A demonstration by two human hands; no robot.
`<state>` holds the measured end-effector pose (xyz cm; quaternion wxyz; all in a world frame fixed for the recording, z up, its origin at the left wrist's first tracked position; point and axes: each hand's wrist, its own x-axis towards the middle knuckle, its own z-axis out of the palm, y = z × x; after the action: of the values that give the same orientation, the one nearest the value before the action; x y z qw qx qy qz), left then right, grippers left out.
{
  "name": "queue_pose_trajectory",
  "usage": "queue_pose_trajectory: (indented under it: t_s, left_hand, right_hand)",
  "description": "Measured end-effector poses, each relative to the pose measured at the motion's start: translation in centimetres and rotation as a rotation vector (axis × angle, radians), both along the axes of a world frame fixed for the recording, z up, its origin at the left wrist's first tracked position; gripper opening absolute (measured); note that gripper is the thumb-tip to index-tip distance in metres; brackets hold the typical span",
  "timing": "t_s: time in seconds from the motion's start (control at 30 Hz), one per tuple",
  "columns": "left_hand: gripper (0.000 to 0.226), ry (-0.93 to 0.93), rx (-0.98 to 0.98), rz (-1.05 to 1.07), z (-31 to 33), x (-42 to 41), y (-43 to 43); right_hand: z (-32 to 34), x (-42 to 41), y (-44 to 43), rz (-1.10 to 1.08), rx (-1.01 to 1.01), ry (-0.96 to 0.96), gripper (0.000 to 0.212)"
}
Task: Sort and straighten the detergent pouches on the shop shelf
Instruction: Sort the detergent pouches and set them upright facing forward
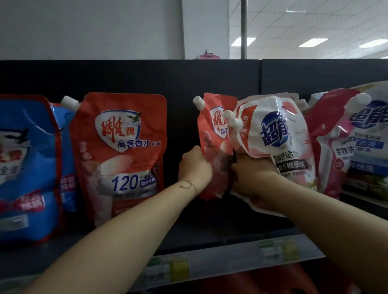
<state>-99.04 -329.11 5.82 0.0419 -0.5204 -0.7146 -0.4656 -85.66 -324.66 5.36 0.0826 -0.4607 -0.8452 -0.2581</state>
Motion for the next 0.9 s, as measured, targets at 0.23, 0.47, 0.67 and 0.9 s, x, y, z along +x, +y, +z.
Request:
queue_pose_trajectory:
  t_s: [0.23, 0.47, 0.67, 0.9]
  left_hand:
    - [0.014, 0.118, 0.097, -0.047, -0.6, -1.4, -6.0]
    - [0.013, 0.151, 0.169, -0.042, -0.9, -5.9, -12.4]
    - [0.005, -0.030, 0.221, -0.069, -1.4, -10.7, -15.5]
    - [0.014, -0.117, 0.229, -0.083, -1.7, -13.0, -17.0]
  right_hand:
    - [0.4, -0.9, 0.0, -0.073, -0.078, -0.004, 0.033]
    - [0.2, -1.2, -0.4, 0.002, -0.047, 0.094, 0.031]
    - [0.5, -2.0, -2.1, 0.117, -0.091, 0.269, 0.023]
    - [0.2, -3.9, -5.8, 0.418, -0.165, 0.490, 0.036]
